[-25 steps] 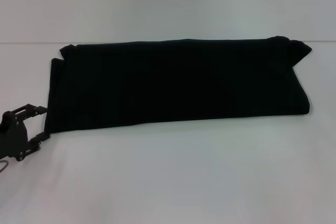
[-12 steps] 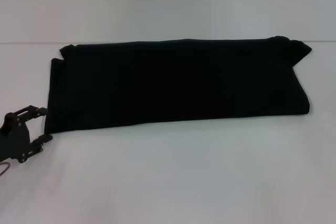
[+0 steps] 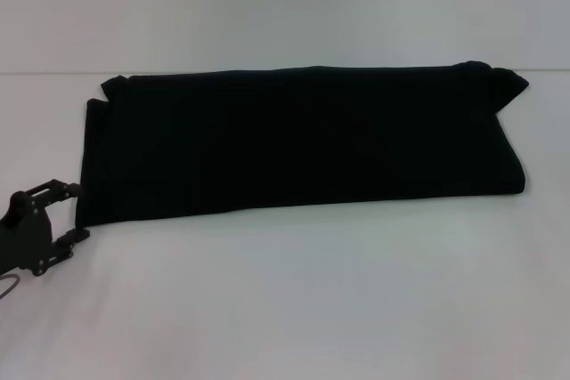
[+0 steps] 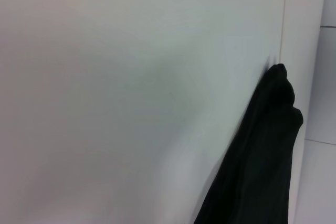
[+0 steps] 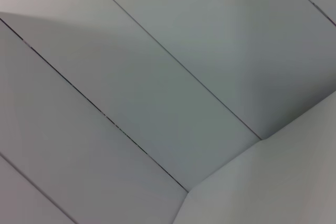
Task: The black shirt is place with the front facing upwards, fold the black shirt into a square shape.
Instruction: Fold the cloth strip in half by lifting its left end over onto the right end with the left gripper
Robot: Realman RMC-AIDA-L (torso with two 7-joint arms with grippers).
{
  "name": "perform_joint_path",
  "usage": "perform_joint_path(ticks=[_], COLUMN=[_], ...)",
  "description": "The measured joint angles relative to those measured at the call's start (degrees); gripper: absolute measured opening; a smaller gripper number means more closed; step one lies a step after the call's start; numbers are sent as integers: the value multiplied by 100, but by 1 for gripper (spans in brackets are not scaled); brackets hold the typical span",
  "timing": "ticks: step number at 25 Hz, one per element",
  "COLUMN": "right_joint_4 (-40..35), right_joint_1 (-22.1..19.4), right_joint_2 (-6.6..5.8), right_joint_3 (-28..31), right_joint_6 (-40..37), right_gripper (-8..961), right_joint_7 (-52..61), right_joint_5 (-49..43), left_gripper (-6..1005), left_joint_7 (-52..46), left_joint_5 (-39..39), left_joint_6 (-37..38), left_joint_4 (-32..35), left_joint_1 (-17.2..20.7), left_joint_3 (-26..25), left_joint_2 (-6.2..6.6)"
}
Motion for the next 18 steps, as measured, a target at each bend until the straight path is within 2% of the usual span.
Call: perform_joint_path(ticks=[6, 12, 18], right_joint_4=[0, 0, 0], right_joint_1=[-12, -4, -6], right_joint_2=[0, 0, 0], right_joint_3=[0, 0, 0], right_joint_6=[7, 28, 44], right_gripper=[699, 698, 699], right_joint_7=[-8, -9, -12], right_joint_5=[-1, -1, -2], left_gripper=[676, 677, 677], left_joint_7=[2, 60, 356], left_joint_5=[37, 41, -58], left_joint_6=[-79, -90, -195], left_joint_4=[0, 0, 34], left_joint_1=[-98, -362, -643], left_joint_3=[38, 109, 222], left_joint_2=[-18, -59, -14])
